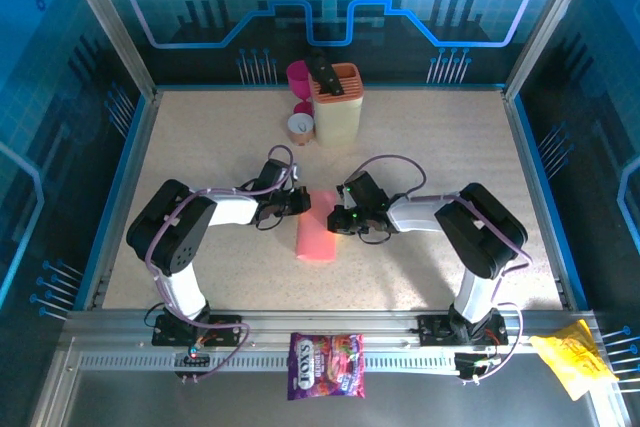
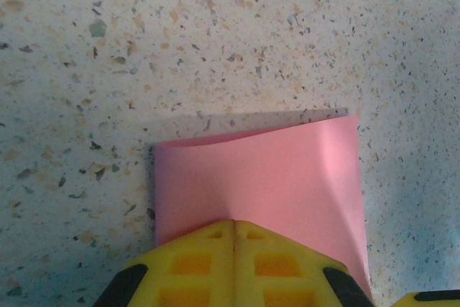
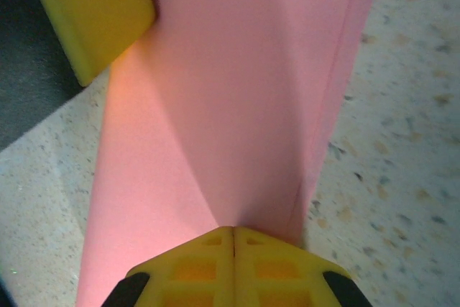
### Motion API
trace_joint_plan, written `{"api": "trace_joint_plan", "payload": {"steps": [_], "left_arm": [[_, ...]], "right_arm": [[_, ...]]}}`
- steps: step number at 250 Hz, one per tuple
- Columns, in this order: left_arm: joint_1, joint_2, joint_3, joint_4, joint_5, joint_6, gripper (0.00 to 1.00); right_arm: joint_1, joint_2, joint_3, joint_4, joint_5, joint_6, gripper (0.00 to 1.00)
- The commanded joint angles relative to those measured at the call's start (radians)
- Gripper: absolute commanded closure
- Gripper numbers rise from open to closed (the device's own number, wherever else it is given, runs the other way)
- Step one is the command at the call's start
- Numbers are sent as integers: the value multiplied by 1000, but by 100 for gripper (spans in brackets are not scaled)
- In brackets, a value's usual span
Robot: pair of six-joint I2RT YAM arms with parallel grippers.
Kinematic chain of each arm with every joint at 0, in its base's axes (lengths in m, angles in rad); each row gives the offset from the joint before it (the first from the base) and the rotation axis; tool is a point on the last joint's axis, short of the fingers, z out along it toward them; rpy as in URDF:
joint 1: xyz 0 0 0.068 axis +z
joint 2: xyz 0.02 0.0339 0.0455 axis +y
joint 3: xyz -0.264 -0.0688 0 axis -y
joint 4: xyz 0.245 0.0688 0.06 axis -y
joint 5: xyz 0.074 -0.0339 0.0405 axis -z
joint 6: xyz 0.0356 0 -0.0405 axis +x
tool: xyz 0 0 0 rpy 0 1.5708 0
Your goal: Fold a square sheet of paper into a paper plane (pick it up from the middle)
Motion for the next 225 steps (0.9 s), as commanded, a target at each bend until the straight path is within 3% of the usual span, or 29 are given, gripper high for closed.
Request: {"api": "trace_joint_plan", "payload": {"steps": [1, 79, 225], "left_arm": [[8, 25, -31, -20, -32, 13, 100], [8, 29, -43, -14, -37, 4, 100], [4, 34, -47, -17, -34, 5, 100]], "right_arm": [[19, -57, 15, -199, 43, -45, 100], [108, -85, 99, -162, 43, 1, 100], [158, 110, 144, 157, -31, 148, 100]]}}
